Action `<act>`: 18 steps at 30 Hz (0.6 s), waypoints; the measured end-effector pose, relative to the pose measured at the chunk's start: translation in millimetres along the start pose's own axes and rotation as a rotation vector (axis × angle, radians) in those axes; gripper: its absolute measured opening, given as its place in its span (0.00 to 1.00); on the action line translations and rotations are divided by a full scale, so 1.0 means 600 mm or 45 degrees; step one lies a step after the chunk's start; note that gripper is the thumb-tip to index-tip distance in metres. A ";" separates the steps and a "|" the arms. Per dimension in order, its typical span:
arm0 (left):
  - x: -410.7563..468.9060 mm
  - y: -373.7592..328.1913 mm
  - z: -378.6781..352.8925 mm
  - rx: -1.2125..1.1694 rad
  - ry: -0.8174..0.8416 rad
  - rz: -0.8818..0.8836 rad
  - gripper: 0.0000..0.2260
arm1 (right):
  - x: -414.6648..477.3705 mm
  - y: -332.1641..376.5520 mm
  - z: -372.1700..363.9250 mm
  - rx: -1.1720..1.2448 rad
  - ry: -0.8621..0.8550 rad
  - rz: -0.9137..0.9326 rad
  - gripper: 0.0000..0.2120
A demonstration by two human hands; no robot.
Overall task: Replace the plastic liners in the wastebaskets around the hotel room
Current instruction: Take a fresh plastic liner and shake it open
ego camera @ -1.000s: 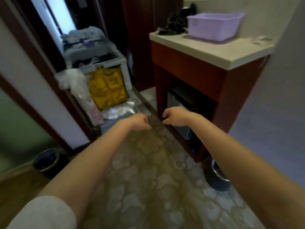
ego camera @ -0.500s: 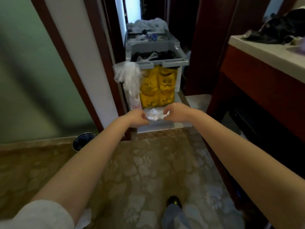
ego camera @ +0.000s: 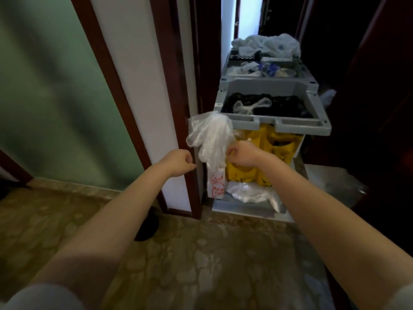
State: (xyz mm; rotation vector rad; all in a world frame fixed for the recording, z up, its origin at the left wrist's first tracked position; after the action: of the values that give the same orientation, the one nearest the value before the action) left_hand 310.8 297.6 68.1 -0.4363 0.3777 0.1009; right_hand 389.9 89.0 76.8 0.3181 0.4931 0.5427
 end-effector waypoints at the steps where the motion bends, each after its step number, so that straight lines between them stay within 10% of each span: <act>1: 0.029 0.013 0.010 -0.046 -0.032 0.004 0.11 | 0.033 0.000 0.011 -0.040 -0.009 0.011 0.13; 10: 0.328 0.075 0.083 -0.298 -0.063 0.011 0.07 | 0.303 -0.041 0.114 -0.247 0.104 -0.086 0.15; 18: 0.492 0.082 0.101 -0.282 0.068 -0.010 0.24 | 0.457 -0.081 0.150 -0.267 0.192 -0.139 0.21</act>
State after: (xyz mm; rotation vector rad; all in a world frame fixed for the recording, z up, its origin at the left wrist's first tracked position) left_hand 595.9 372.7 -11.9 -0.6600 0.4187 0.1240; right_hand 661.3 188.8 33.1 0.0494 0.5902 0.5097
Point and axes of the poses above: each hand's wrist, its own x-axis towards the middle knuckle, its own z-axis out of the back of the hand, y = z × x, the point moved 1 cm from there along x, towards the middle knuckle, and after that the axes turned 12 degrees about y, right-handed, at the moved point
